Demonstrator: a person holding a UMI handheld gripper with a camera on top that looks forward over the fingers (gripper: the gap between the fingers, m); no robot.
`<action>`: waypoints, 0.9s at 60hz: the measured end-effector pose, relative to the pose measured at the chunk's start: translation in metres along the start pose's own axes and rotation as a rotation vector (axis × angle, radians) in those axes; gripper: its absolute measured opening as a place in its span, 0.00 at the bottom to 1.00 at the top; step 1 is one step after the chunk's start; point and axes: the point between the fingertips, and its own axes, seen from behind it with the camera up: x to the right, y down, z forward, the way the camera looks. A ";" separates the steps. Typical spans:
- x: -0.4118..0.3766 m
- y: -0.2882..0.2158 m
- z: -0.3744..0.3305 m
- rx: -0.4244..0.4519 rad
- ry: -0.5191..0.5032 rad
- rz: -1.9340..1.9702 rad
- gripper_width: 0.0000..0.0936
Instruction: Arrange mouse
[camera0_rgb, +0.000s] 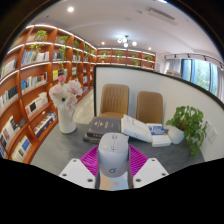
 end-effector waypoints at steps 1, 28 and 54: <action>-0.011 0.013 0.006 -0.016 -0.002 0.003 0.40; -0.054 0.230 0.060 -0.291 -0.056 0.034 0.40; -0.040 0.196 0.042 -0.270 -0.045 0.071 0.90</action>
